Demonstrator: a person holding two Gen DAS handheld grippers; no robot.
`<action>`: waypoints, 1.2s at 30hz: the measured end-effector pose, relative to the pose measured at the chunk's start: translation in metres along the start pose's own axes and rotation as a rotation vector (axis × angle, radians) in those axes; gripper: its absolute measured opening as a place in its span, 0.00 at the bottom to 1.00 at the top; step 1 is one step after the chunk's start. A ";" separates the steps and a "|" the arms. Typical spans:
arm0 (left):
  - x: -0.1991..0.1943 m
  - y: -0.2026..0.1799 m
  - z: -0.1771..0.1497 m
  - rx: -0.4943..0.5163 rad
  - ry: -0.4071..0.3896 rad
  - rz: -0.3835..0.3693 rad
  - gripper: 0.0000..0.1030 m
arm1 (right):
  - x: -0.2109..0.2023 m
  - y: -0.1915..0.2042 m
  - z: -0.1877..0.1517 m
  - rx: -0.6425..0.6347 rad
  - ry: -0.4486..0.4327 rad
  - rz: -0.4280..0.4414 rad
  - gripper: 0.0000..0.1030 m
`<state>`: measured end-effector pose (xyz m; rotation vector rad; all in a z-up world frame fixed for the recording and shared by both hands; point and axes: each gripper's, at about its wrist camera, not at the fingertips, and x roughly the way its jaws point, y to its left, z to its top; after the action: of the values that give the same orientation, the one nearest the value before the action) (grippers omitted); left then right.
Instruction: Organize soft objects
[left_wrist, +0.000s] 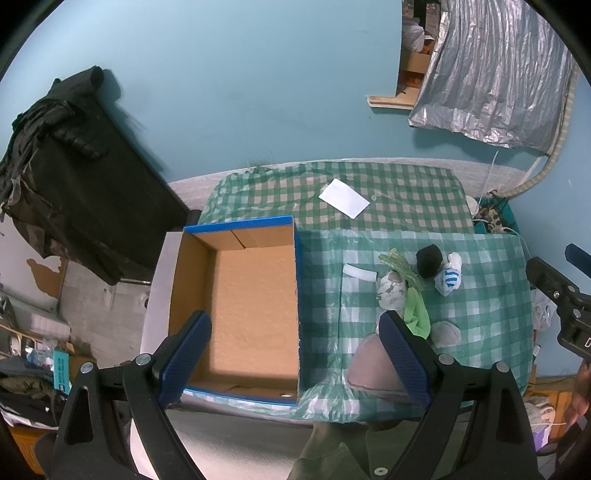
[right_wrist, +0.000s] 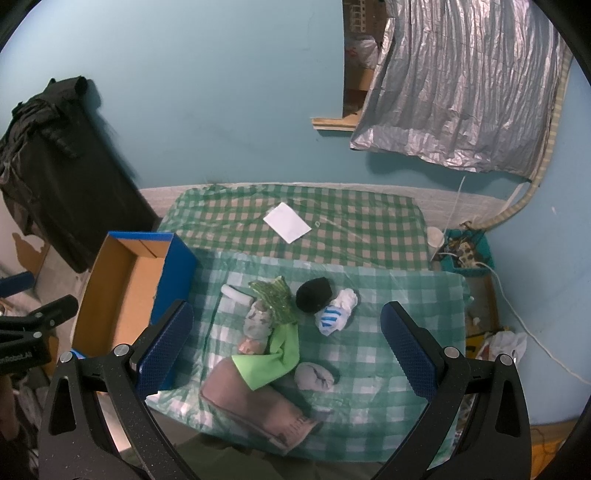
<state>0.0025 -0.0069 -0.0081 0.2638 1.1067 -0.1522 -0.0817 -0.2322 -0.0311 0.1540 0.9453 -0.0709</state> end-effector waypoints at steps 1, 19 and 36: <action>0.000 0.000 0.000 0.000 0.000 0.000 0.90 | 0.001 -0.001 -0.001 0.000 0.001 -0.001 0.98; 0.013 -0.023 0.002 0.024 0.031 -0.024 0.90 | 0.004 -0.028 -0.009 0.023 0.034 -0.018 0.98; 0.102 -0.030 0.025 -0.017 0.202 -0.059 0.90 | 0.070 -0.077 -0.004 0.041 0.130 -0.056 0.98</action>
<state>0.0612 -0.0414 -0.0928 0.2353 1.3169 -0.1718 -0.0540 -0.3069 -0.0985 0.1713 1.0787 -0.1333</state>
